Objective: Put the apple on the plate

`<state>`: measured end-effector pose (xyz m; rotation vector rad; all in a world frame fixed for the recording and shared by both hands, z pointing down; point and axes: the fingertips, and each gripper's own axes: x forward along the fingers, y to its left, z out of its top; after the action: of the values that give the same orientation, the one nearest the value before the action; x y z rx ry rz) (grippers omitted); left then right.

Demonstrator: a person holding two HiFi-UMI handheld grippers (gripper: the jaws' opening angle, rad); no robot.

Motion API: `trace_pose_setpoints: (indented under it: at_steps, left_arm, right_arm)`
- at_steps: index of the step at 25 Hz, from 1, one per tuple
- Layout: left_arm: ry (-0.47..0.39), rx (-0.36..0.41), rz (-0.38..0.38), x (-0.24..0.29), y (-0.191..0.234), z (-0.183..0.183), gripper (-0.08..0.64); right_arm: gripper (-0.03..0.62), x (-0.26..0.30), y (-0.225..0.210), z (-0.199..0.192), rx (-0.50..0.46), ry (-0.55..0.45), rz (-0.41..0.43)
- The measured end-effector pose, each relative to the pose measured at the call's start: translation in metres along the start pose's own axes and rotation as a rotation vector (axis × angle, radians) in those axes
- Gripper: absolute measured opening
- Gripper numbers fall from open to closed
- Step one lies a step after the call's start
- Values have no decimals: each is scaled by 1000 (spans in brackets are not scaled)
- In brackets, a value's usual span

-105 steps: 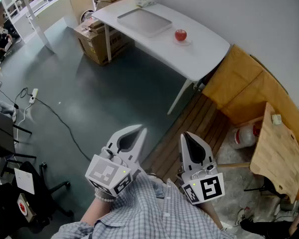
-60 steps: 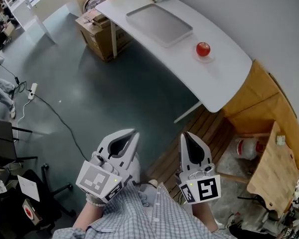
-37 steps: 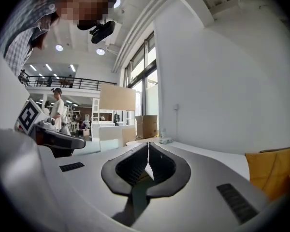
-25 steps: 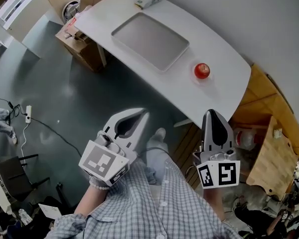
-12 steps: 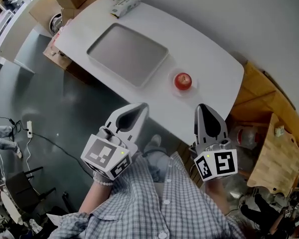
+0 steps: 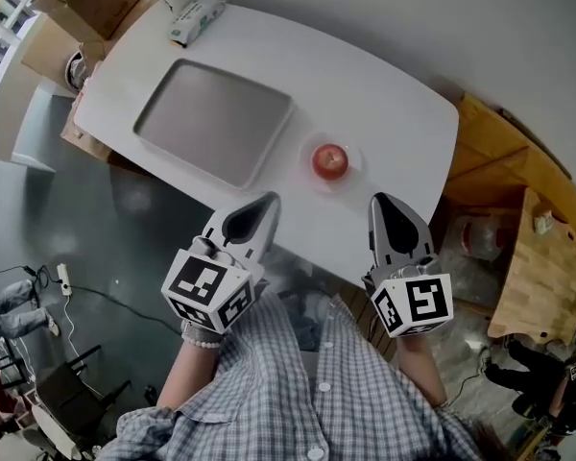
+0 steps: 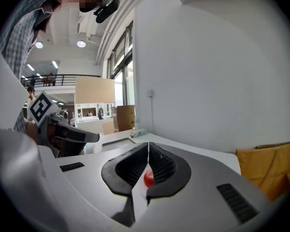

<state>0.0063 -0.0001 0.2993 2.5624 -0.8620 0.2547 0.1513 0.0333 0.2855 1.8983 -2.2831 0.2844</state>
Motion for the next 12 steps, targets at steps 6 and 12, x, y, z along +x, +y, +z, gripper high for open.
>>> trace_pose_setpoints:
  at_steps: [6, 12]
  left_arm:
    - [94, -6, -76, 45, 20, -9, 9]
    - [157, -31, -67, 82, 44, -24, 9]
  right_arm:
    - [23, 24, -24, -18, 40, 60, -83]
    - [23, 48, -49, -42, 70, 139, -120]
